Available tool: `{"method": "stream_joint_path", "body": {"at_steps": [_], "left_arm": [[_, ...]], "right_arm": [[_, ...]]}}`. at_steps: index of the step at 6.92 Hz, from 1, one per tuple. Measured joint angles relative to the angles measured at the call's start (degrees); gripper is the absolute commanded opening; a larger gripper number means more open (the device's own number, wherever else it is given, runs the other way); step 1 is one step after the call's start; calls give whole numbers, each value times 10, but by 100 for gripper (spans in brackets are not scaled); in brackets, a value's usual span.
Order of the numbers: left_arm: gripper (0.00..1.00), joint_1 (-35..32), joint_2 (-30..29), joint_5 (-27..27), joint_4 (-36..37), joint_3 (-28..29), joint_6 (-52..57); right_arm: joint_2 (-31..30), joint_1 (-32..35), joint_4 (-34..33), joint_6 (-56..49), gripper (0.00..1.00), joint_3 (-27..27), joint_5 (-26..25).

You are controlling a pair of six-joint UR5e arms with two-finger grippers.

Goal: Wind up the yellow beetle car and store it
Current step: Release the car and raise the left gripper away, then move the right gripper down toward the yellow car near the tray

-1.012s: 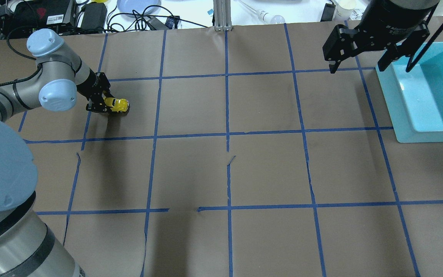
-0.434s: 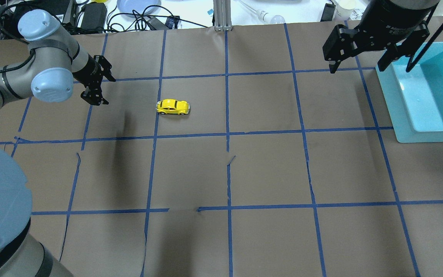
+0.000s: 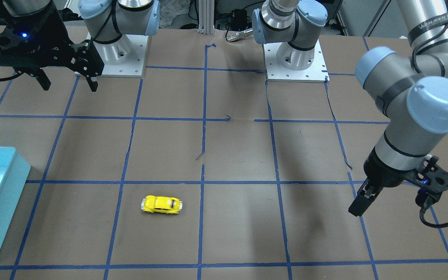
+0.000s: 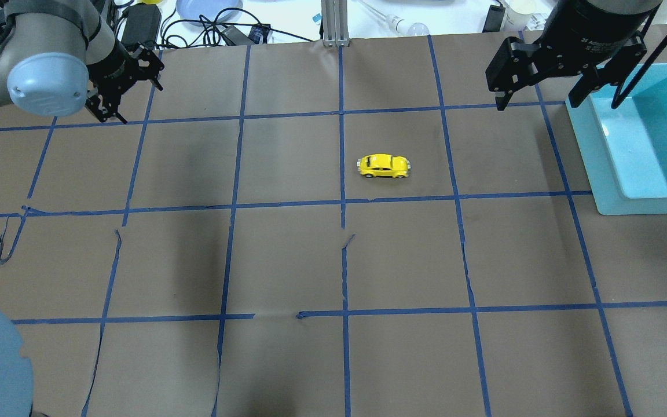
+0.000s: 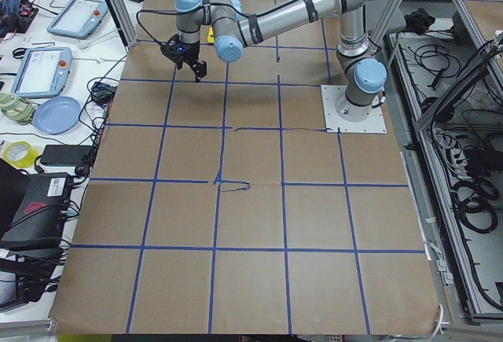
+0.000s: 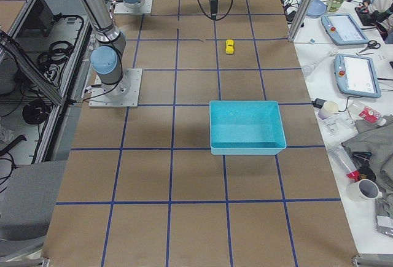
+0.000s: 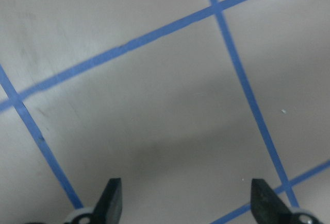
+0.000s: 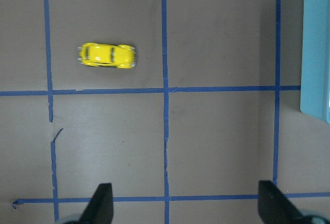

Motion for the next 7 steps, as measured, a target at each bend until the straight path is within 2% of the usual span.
{"method": "stream_joint_path", "body": {"at_steps": [1,4,7], "left_arm": [[100,-16,17,23,-42,25,63],[100,-56,66,13,-156,43,174],[100,-80,81,9,-196,36,203]], "right_arm": [[0,0,1,-2,100,1,0],[-1,0,3,-9,100,4,3],[0,0,3,-11,100,2,8]]}}
